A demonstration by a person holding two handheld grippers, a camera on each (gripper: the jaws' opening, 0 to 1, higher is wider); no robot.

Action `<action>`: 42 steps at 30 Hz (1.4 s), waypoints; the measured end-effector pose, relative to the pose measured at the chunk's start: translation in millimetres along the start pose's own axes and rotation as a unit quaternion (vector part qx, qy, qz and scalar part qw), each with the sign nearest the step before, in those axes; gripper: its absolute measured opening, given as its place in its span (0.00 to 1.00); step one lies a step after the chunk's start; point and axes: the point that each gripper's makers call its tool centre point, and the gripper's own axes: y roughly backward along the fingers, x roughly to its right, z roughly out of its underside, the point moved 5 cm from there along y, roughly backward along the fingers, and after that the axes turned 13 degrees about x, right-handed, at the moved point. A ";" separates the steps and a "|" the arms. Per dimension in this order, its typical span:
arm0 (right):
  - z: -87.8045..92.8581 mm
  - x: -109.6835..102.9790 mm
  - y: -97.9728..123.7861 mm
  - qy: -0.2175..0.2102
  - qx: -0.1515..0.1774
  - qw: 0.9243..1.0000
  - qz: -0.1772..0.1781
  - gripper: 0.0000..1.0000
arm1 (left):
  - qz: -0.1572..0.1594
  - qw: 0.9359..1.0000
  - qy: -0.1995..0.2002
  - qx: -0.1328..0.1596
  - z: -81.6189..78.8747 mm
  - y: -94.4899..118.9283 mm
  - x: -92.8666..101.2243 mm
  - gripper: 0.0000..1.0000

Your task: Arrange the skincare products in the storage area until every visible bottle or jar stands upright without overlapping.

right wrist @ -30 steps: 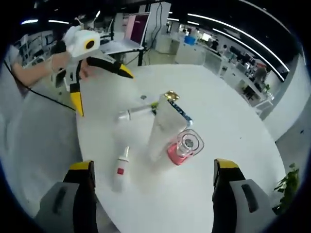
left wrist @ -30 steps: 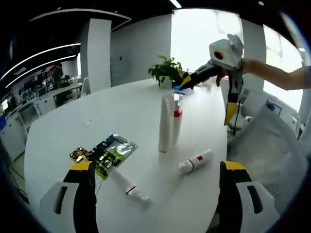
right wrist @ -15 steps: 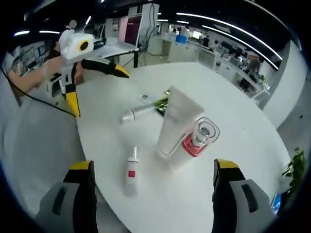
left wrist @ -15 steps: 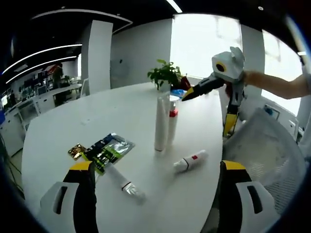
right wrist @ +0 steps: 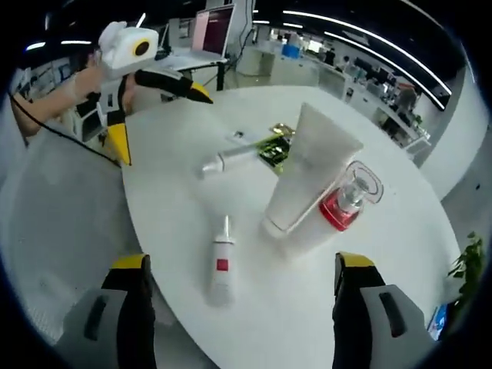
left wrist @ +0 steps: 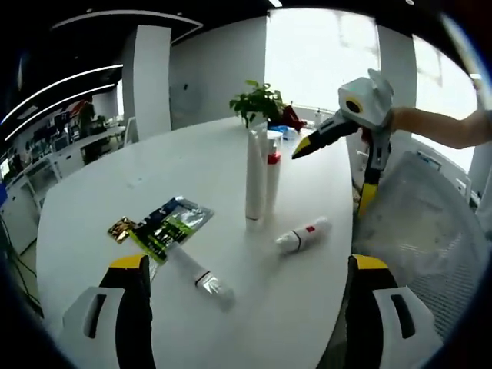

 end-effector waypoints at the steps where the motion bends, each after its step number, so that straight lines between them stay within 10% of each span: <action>1: 1.0 0.4 -2.2 -0.004 -0.001 1.000 -0.004 0.94 | -0.002 1.000 0.003 0.002 0.1 -0.1 -0.5 0.99; 42: 56.0 -21.1 -57.5 -0.020 -0.108 0.988 -0.106 0.36 | -0.023 0.998 0.060 0.005 14.6 -20.3 -10.5 0.99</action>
